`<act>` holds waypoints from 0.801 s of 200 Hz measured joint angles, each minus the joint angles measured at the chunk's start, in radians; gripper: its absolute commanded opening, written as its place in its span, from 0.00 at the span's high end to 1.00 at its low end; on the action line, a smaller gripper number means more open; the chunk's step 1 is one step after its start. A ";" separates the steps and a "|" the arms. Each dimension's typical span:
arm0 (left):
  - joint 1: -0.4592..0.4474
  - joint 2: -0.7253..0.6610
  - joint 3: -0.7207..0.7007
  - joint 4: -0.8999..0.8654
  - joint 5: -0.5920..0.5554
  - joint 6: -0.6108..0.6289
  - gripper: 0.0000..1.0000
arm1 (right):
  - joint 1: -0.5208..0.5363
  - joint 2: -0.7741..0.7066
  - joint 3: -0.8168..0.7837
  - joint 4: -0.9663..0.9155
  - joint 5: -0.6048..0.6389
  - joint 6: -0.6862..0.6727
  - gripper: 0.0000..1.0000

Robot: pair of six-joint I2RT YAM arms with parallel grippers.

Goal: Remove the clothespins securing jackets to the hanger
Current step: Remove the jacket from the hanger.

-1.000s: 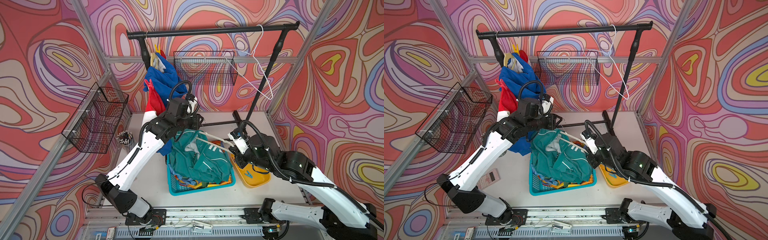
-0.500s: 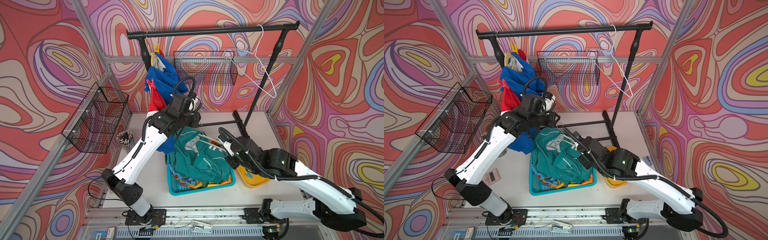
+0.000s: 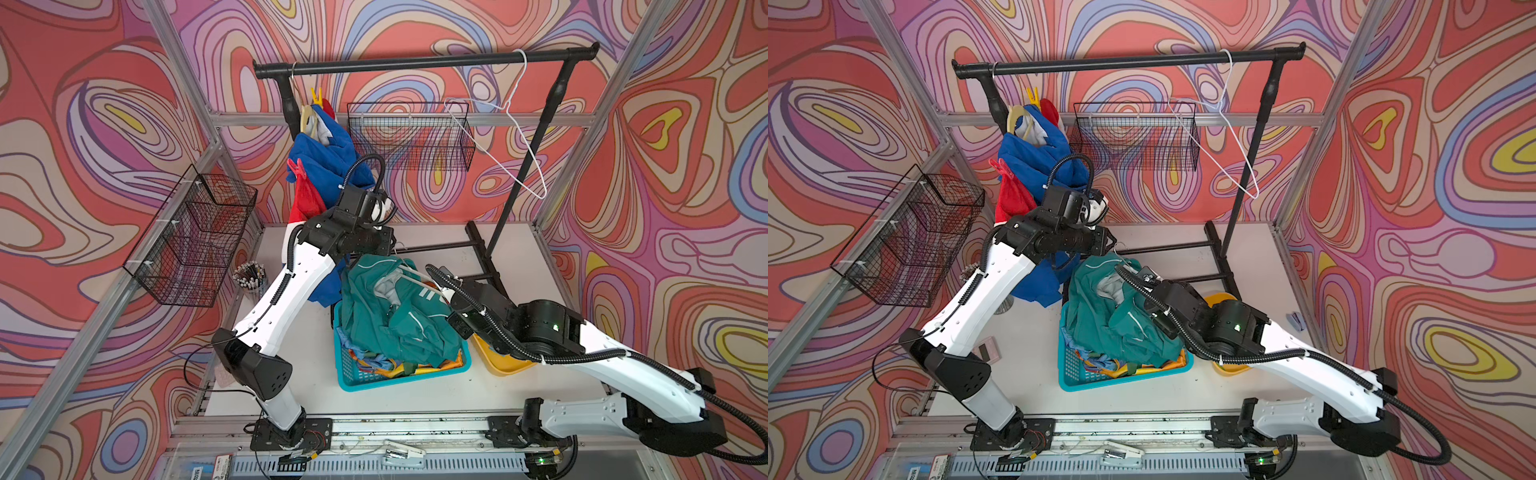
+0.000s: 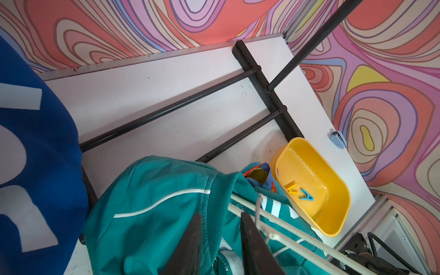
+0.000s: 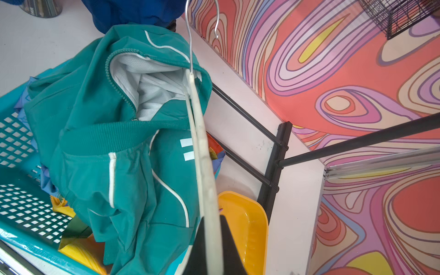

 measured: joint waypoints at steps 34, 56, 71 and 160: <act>0.001 -0.001 0.000 0.001 0.015 0.000 0.67 | 0.000 0.000 0.000 -0.001 0.012 0.001 1.00; 0.007 -0.004 -0.003 0.006 0.024 -0.004 0.66 | 0.000 0.000 -0.001 -0.001 0.018 0.003 1.00; 0.012 -0.009 -0.006 0.011 0.032 -0.005 0.65 | 0.000 0.000 -0.001 -0.001 0.021 0.004 1.00; 0.018 -0.042 -0.035 0.040 0.089 -0.038 0.67 | 0.013 0.024 -0.001 -0.006 0.045 0.004 1.00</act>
